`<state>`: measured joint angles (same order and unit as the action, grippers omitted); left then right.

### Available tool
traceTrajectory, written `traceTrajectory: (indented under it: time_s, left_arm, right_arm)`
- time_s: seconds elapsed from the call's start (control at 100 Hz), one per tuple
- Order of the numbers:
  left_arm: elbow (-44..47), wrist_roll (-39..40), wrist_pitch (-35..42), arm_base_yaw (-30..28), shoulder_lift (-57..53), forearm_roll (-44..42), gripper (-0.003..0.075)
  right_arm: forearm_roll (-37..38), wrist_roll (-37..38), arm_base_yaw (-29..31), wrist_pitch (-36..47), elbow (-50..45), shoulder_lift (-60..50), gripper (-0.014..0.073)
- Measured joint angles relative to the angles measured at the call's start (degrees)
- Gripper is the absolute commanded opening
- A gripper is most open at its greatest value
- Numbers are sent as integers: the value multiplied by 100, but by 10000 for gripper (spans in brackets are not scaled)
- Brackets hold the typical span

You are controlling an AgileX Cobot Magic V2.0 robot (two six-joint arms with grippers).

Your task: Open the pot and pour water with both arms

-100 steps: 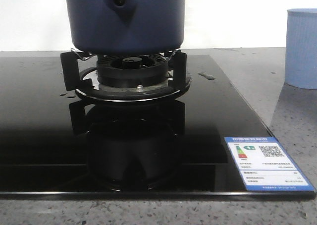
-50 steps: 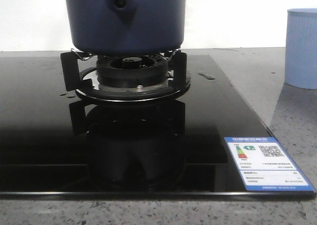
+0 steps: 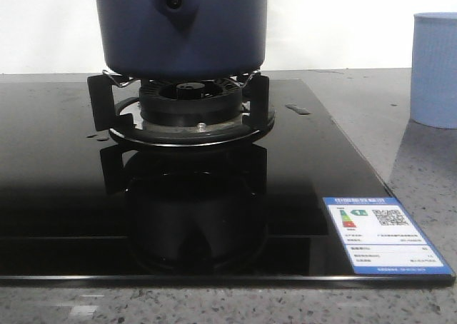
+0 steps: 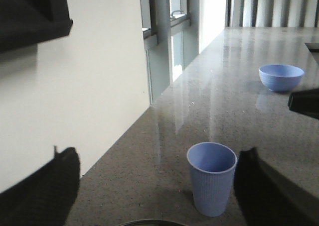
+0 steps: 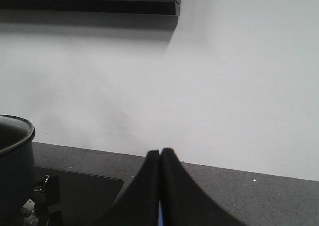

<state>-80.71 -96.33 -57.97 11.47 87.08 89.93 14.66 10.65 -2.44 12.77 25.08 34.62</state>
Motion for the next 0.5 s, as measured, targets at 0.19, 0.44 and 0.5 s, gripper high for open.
traceTrajectory:
  time_s: [0.19,0.44,0.5]
  left_arm:
    - [310,837,618,0,-1208,-726,114]
    - [2086,1179,1970,3,-3462,-1104,63]
    - [2753,1204,2523,3,-4076,-1054,63]
  right_arm:
    - [0,0,0,-839,0,-250,-74]
    - [0,0,-157,-2108,-101,-1290,-74]
    - [-11,0,-347,-2189,-142,-1603,-74]
